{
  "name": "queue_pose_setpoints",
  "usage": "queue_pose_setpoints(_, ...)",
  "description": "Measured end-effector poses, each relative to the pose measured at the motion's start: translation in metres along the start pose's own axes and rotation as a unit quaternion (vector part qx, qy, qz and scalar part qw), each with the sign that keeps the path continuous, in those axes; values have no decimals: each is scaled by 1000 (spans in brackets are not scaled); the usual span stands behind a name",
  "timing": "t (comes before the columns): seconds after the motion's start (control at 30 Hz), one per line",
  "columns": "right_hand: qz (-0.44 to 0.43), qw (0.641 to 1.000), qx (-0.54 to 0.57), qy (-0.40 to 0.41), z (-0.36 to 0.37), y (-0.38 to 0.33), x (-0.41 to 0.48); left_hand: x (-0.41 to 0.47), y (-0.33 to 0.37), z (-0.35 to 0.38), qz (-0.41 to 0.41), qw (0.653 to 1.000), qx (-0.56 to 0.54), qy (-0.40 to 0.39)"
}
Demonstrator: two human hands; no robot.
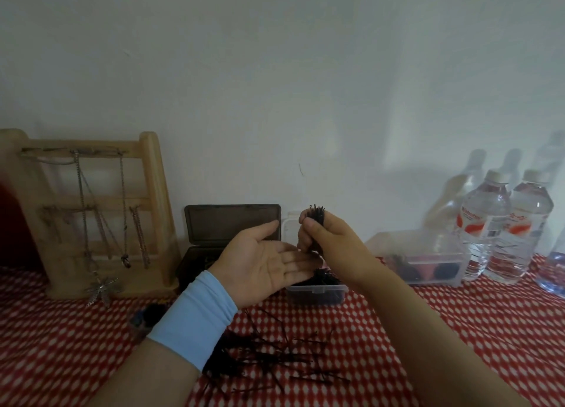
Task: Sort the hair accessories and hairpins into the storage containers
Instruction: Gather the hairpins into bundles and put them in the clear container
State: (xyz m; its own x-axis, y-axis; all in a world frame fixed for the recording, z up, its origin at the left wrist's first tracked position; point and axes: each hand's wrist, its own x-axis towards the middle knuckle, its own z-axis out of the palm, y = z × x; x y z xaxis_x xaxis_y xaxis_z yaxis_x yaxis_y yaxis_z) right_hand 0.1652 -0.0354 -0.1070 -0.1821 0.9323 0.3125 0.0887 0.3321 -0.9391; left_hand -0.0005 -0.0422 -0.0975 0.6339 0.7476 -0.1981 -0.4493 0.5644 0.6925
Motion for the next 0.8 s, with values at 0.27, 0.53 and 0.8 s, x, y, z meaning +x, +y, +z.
queue_pose_setpoints(0.27,68,978,-185,-62,-15,4,4,0,4,-2,252,860,439,71)
queue_pose_setpoints(0.53,37,858,-508,-68,-23,31,7,10,-1,-24,261,731,614,140)
queue_pose_setpoints(0.8,22,904,-420,-80,-35,28,6,22,-19,-35,209,631,735,134)
